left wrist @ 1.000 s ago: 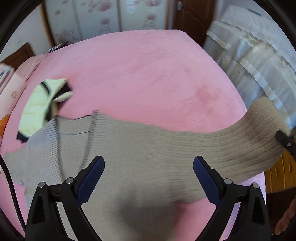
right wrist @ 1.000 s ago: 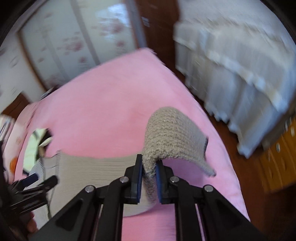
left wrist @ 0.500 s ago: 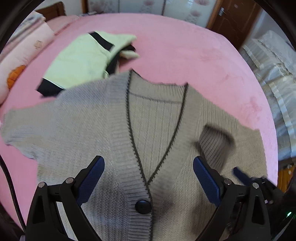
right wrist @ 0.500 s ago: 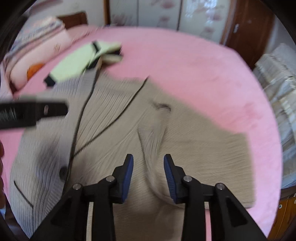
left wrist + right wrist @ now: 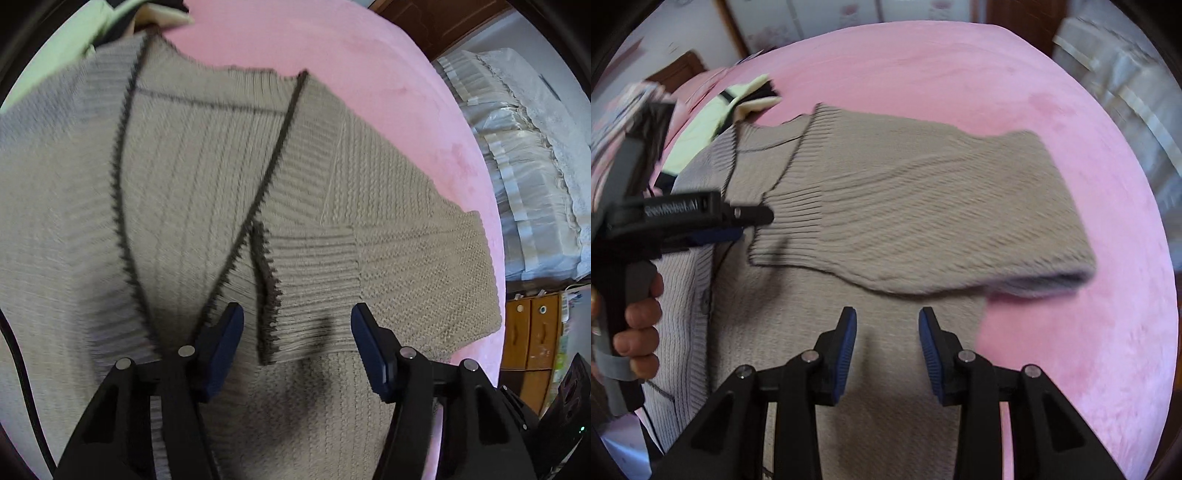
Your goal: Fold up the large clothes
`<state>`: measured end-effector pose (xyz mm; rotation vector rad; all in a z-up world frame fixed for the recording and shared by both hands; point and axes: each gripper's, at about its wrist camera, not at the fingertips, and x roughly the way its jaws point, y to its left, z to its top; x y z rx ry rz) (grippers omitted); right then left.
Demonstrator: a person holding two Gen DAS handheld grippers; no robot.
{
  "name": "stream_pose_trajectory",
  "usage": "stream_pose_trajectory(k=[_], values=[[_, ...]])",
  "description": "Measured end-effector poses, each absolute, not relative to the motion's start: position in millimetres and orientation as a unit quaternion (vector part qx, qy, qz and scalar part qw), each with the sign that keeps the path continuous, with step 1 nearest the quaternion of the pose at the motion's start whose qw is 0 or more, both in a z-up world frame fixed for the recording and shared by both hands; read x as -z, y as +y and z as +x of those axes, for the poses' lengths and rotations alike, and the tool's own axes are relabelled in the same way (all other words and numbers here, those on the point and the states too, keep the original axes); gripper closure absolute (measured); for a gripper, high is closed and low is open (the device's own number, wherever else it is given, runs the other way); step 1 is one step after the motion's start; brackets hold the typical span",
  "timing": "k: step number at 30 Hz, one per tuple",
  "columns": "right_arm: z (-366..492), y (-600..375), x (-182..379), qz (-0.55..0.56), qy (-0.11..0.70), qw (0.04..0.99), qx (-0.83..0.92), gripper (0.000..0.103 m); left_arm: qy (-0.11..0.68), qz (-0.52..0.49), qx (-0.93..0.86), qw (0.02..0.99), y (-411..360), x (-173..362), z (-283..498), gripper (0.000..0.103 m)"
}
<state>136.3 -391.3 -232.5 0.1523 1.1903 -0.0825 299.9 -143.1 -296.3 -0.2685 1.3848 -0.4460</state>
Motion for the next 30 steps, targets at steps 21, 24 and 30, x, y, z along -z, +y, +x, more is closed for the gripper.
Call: stream_pose_trajectory(k=[21,24,30], values=[[125,-462,265,0.190,0.558,0.801,0.104,0.056,0.550,-0.047,0.207,0.807,-223,208,293,0.097],[129,-481,270,0.242,0.536,0.800,0.119,0.047,0.498,-0.053,0.219,0.838,-221,159,296,0.097],[158,-481,274,0.225,0.516,0.811,0.158,0.055,0.440,-0.032,0.189,0.878,-182,109,310,0.097]])
